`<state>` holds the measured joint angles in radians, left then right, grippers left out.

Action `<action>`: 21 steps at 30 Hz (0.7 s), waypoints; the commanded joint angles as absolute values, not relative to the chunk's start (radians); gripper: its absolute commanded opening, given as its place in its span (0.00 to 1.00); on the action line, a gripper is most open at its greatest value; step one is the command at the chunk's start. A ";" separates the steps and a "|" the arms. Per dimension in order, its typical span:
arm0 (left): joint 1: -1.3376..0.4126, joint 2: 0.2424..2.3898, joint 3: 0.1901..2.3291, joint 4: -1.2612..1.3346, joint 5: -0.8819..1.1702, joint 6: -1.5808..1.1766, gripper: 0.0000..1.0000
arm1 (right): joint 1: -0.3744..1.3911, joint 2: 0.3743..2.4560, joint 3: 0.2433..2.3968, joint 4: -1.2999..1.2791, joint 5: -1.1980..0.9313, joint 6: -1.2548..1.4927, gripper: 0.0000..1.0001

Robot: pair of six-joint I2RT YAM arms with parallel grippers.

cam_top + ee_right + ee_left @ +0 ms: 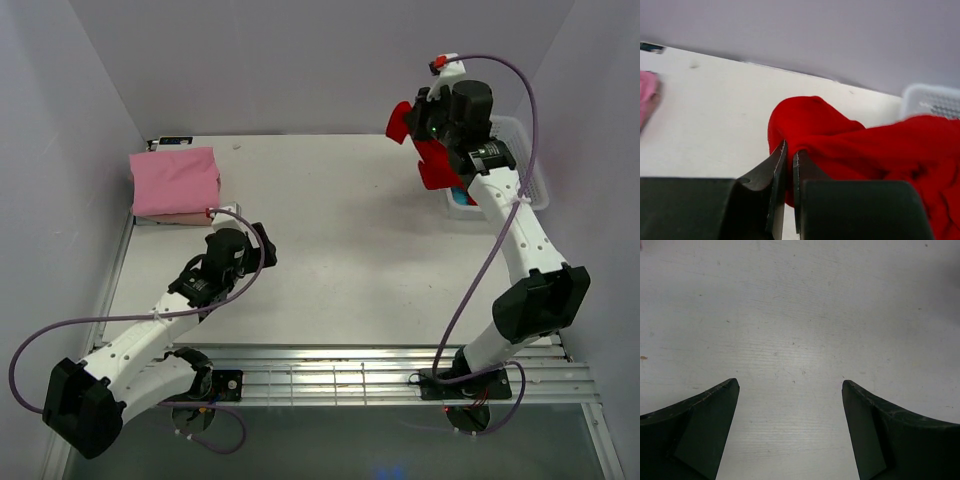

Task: Fold and stack the t-shirts
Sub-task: Grab the tshirt from the pile, then move the tshirt to the center of the board

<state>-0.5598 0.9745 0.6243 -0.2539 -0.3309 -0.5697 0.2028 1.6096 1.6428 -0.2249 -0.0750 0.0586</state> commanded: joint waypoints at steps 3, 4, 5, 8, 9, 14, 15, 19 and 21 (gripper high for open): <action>-0.564 0.893 0.606 -0.253 -0.316 -0.581 0.94 | 0.386 1.585 1.836 -0.396 -0.184 0.077 0.08; -0.563 0.882 0.607 -0.259 -0.318 -0.583 0.94 | 0.431 1.583 1.862 -0.402 -0.210 0.086 0.08; -0.563 0.864 0.610 -0.265 -0.322 -0.584 0.94 | 0.448 1.585 1.921 -0.409 -0.225 0.103 0.08; -0.563 0.824 0.624 -0.310 -0.334 -0.584 0.94 | 0.495 1.606 2.085 -0.460 -0.271 0.139 0.08; -0.563 0.816 0.629 -0.319 -0.342 -0.584 0.94 | 0.499 1.612 2.126 -0.472 -0.290 0.153 0.08; -0.563 0.752 0.650 -0.380 -0.359 -0.598 0.94 | 0.500 1.597 2.212 -0.474 -0.310 0.207 0.08; -0.563 0.729 0.652 -0.387 -0.360 -0.601 0.94 | 0.500 1.585 2.186 -0.465 -0.305 0.215 0.08; -0.563 0.678 0.663 -0.416 -0.368 -0.611 0.94 | 0.500 1.565 2.163 -0.425 -0.372 0.264 0.08; -0.563 0.667 0.669 -0.434 -0.371 -0.617 0.94 | 0.500 1.569 2.163 -0.405 -0.408 0.302 0.08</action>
<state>-0.5598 0.6914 0.6243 -0.3912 -0.3504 -0.6022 0.5030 1.5810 2.1609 -0.4870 -0.3294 0.2310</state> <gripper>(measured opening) 0.941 0.098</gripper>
